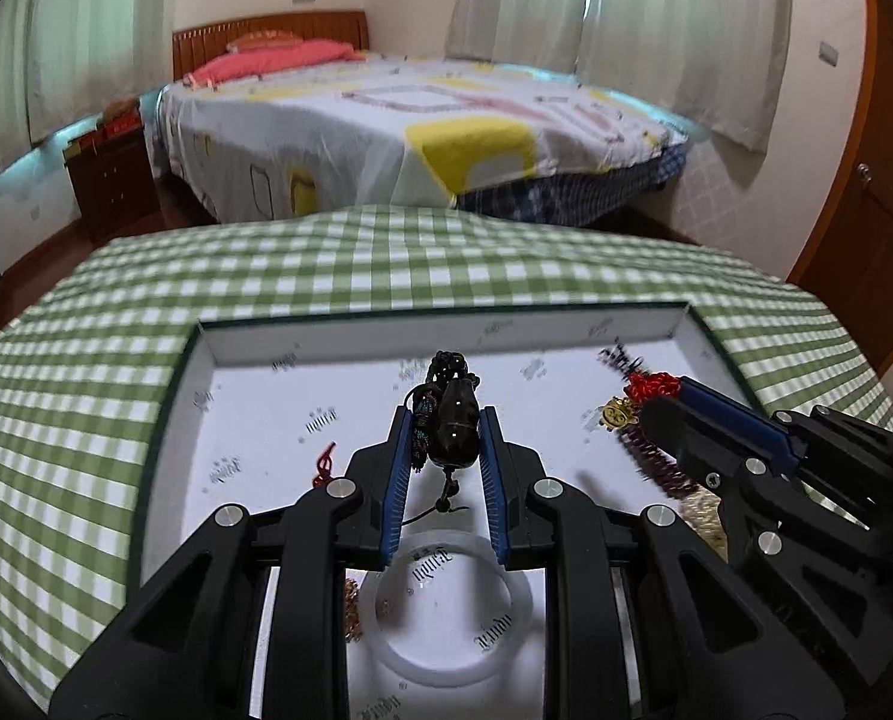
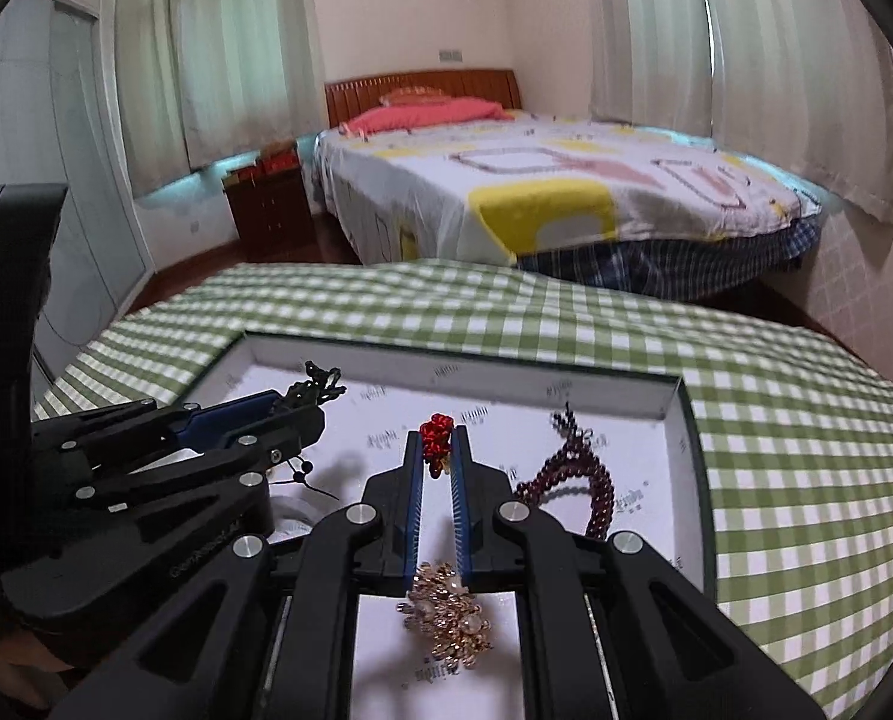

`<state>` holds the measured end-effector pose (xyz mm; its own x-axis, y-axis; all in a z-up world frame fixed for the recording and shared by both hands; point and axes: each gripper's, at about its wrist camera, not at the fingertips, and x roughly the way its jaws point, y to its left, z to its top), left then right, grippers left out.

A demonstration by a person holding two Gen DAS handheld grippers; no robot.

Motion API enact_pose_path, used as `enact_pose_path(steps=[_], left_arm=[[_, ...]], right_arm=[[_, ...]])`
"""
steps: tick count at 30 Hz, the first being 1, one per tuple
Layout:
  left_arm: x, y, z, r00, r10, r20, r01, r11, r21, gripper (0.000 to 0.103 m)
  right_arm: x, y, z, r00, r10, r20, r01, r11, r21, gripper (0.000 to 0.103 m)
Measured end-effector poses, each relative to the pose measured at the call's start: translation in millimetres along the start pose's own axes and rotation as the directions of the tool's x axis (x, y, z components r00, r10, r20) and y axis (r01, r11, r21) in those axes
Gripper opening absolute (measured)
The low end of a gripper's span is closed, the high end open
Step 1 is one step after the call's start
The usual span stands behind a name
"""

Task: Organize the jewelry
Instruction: 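Carry the black charm and red charm into the box and open both grippers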

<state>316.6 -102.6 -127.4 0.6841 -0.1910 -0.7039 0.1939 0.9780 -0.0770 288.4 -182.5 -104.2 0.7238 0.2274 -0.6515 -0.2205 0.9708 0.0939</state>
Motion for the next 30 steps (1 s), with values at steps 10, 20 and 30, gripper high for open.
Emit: enact_pose_path(steps=[10, 20, 30], left_arm=[[27.9, 0.4, -0.7, 0.996, 0.014, -0.094, -0.014, 1.000, -0.006, 0.022], [40.5, 1.8, 0.2, 0.990, -0.006, -0.143, 0.001, 0.999, -0.034, 0.022], [39.1, -0.2, 1.8, 0.991, 0.008, -0.136, -0.009, 1.000, -0.011, 0.029]], right_arm=[[26.6, -9.1, -7.2, 0.992, -0.022, -0.125, 0.026, 0.999, 0.023, 0.010], [33.0, -12.5, -8.3, 0.987, -0.021, -0.159, 0.026, 0.999, 0.031, 0.010], [29.7, -14.8, -9.1, 0.989, -0.015, -0.148, 0.021, 0.999, 0.039, 0.029]])
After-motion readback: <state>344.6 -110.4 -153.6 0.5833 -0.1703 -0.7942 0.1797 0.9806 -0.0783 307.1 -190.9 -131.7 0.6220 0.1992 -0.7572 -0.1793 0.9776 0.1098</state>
